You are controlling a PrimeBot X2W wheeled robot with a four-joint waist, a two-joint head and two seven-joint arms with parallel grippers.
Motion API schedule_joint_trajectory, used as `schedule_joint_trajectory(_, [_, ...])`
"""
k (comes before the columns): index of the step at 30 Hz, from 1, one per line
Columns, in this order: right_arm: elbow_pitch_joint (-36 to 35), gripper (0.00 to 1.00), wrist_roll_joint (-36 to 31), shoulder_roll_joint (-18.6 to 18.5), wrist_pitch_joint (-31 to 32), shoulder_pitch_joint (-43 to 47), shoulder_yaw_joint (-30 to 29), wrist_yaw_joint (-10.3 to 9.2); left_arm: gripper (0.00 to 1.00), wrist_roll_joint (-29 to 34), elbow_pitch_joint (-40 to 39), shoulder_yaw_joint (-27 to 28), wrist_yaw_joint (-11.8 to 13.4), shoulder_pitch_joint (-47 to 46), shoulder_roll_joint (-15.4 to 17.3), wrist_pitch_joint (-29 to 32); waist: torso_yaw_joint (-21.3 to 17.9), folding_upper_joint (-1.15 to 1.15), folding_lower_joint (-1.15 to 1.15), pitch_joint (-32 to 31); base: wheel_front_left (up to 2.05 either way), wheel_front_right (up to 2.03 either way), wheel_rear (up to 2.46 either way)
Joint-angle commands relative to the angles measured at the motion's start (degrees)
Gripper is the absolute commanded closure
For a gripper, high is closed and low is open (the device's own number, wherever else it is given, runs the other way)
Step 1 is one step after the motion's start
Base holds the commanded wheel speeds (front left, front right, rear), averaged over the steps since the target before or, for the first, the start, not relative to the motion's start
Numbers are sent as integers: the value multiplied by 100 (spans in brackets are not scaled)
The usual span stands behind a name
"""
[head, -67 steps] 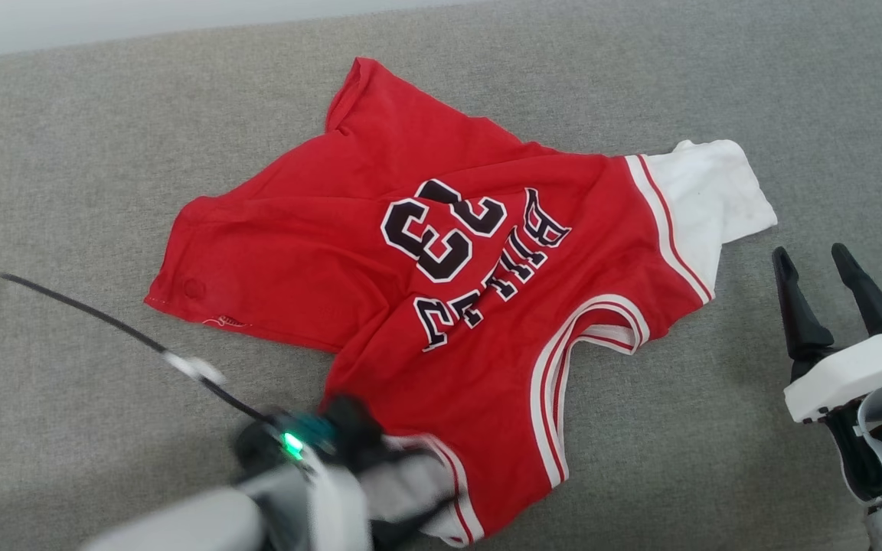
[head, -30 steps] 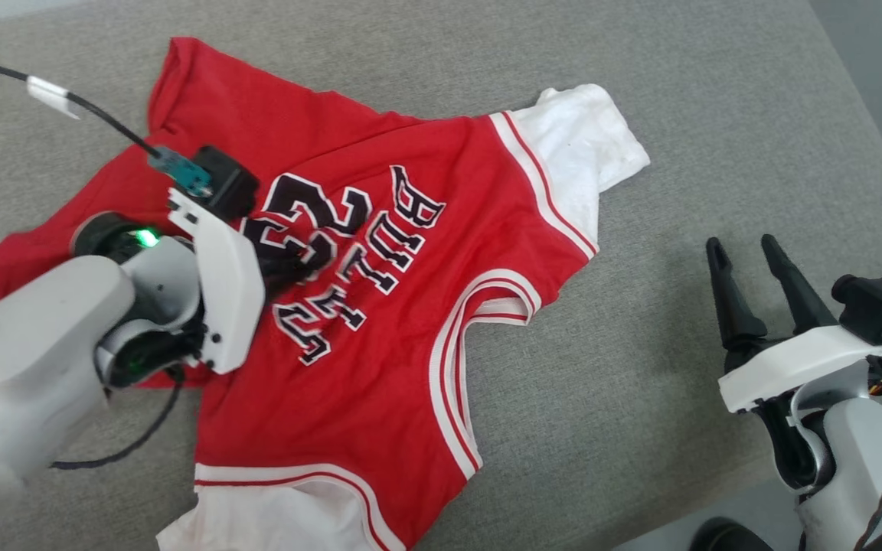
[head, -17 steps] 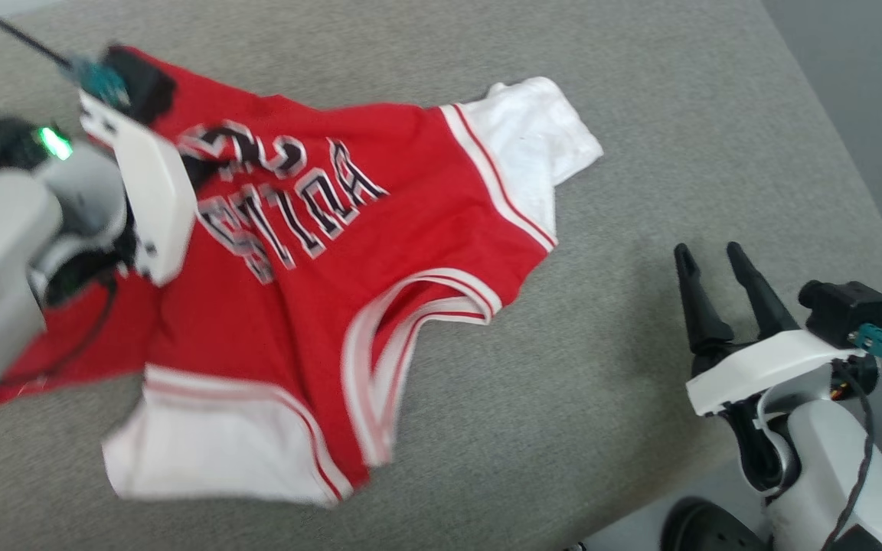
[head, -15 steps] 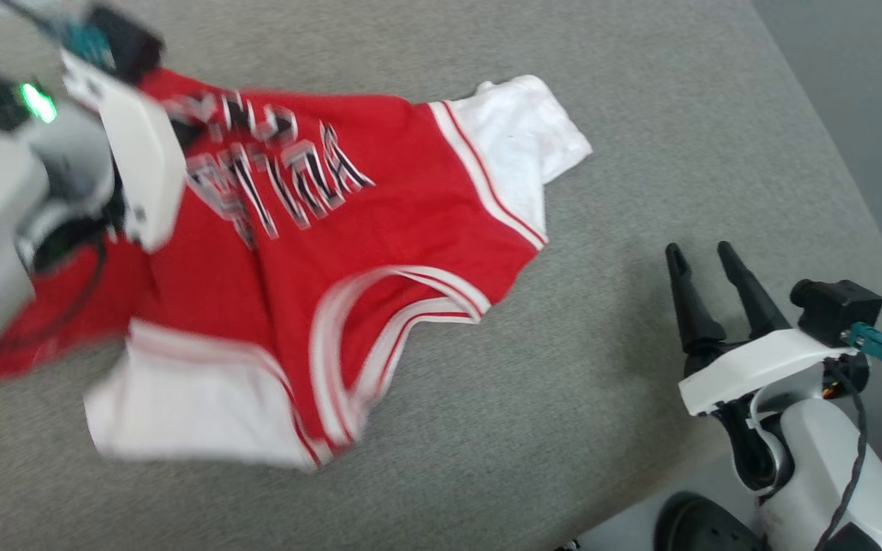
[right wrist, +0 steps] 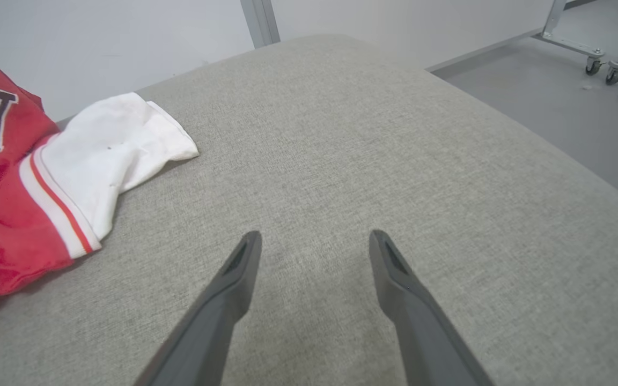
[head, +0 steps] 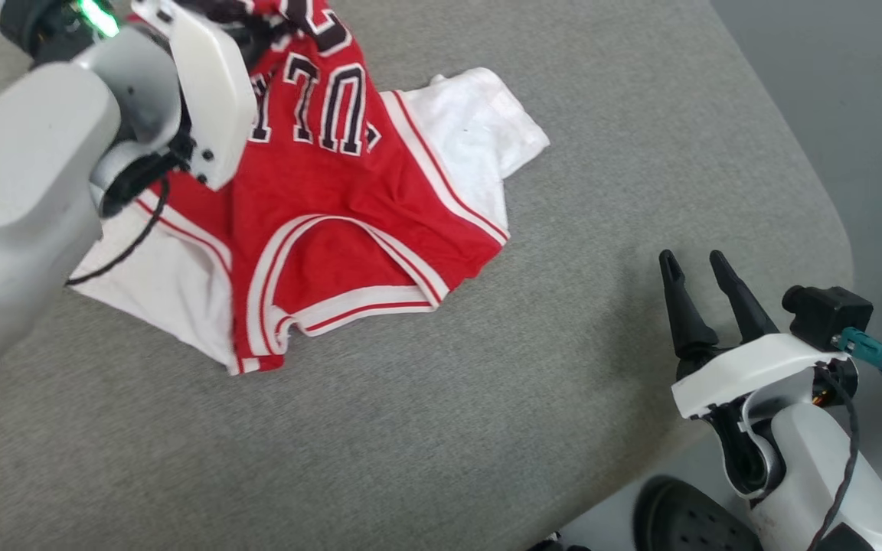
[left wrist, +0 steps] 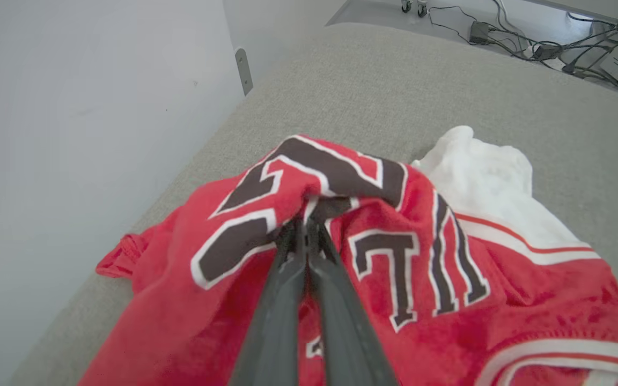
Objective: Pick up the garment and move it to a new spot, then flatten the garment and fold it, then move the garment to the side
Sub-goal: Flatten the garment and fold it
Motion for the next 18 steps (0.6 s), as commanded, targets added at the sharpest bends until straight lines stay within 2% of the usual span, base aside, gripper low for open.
schedule_joint_trajectory(1, [-23, 0, -28, -20, -26, 45, -23, -2, 30, -54, -123, -7, 18, 82, 58, 65, 142, 0, 0, -98, 0, 0, 0])
schedule_joint_trajectory(2, [-38, 0, -45, -47, -26, 44, -39, -2, 7, -83, -226, -10, 18, 112, 107, 98, 219, 0, 0, -140, 0, 0, 0])
schedule_joint_trajectory(3, [-57, 0, -71, -75, -26, 45, -58, -2, 0, -154, -316, -9, 18, 163, 165, 141, 300, 0, 0, -187, 0, 0, 0])
schedule_joint_trajectory(7, [-117, 0, -182, -159, -26, 67, -90, -1, 0, -420, -782, -15, 18, 376, 426, 374, 653, 0, 0, -396, 0, 0, 0])
schedule_joint_trajectory(12, [-163, 0, -280, -308, -27, 155, -113, -2, 0, -873, -1425, -10, 18, 687, 974, 894, 1041, 0, 0, -625, 0, 0, 0])
schedule_joint_trajectory(16, [-223, 0, -319, -385, 13, 163, -139, -2, 0, -1217, -1534, -19, 18, 971, 1321, 1444, 1200, 0, 0, -684, 0, 0, 0])
schedule_joint_trajectory(18, [-262, 0, -335, -405, 40, 158, -147, -2, 0, -1375, -1563, -14, 18, 1102, 1380, 1663, 1217, 0, 0, -680, 0, 0, 0])
